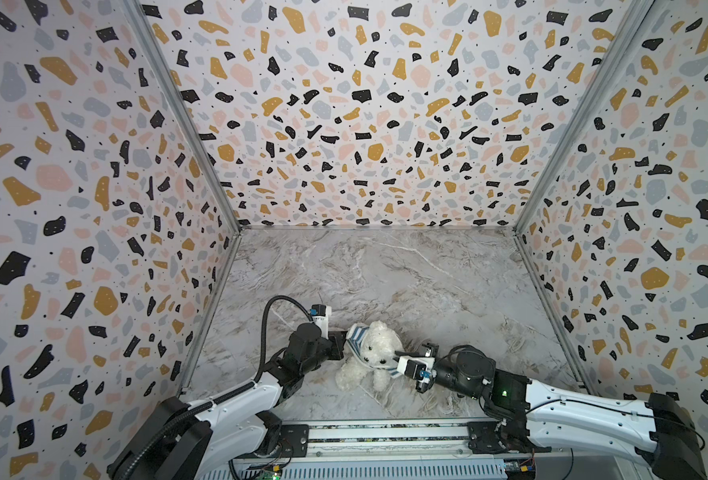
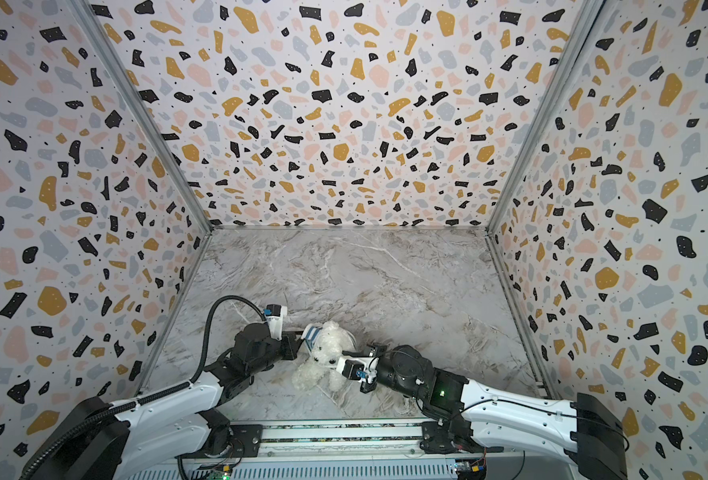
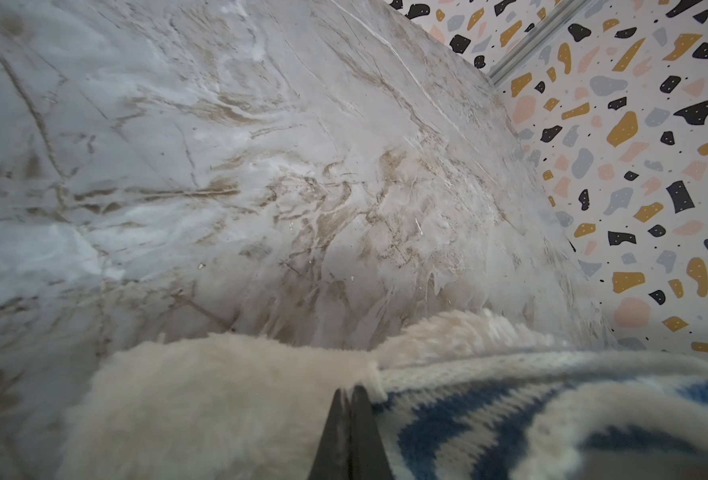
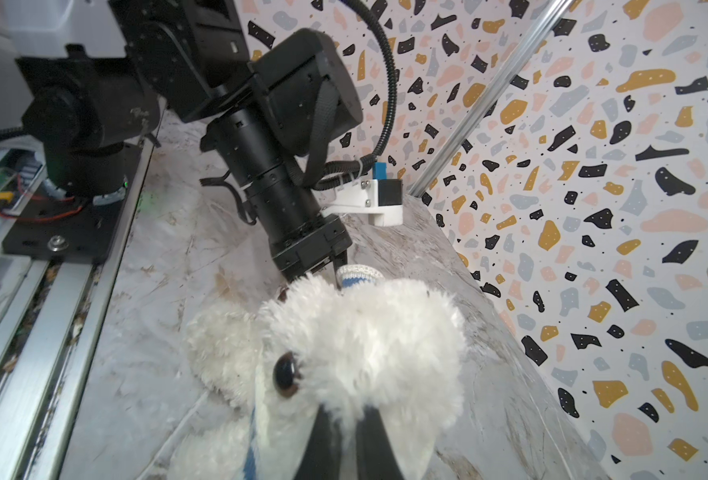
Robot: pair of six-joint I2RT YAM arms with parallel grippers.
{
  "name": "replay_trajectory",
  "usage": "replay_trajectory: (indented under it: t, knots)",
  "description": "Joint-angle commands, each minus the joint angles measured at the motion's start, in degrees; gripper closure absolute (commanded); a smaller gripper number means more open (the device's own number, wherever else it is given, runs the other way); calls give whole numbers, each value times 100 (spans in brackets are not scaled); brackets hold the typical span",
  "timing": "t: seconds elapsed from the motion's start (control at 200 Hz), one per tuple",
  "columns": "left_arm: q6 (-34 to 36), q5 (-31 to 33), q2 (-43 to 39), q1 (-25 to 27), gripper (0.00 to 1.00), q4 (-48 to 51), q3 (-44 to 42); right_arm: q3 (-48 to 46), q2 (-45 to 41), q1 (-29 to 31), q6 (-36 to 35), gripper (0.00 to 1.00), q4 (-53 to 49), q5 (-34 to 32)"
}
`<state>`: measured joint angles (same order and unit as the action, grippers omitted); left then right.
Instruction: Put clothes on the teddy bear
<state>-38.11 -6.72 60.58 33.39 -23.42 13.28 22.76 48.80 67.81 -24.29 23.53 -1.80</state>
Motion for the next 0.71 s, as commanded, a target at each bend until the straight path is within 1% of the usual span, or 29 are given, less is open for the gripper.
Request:
replay_trajectory:
  t: [0.0, 0.115, 0.17, 0.2, 0.235, 0.335, 0.38, 0.44, 0.506, 0.616, 0.701]
  knots:
    - [57, 300, -184, 28, 100, 32, -109, 412, 108, -31, 690, 100, 753, -347]
    - [49, 468, -556, 28, 99, 149, -157, 528, 231, -38, 1024, 100, 687, -679]
    - [58, 478, -789, 31, 87, 215, -150, 611, 285, -40, 1279, 100, 589, -858]
    - [65, 489, -930, 34, 77, 263, -140, 649, 310, -70, 1437, 100, 544, -919]
    - [85, 479, -1110, 30, 69, 338, -133, 672, 317, -106, 1625, 100, 517, -942]
    - [137, 445, -1688, 29, 53, 623, -153, 723, 356, -228, 2170, 100, 407, -1104]
    - [132, 324, -1932, 31, 49, 671, -199, 775, 413, -337, 2496, 100, 304, -1152]
    - [55, 49, -2183, 32, 46, 635, -299, 886, 521, -442, 2900, 100, 156, -1148]
    - [-130, -219, -2335, 74, 45, 459, -445, 1034, 690, -455, 3126, 100, 16, -1122]
    - [-493, -394, -2292, 322, 45, -130, -720, 1323, 1015, -470, 3551, 100, -198, -1283]
    - [-714, -351, -2219, 617, 45, -560, -861, 1529, 1260, -470, 3897, 100, -428, -1486]
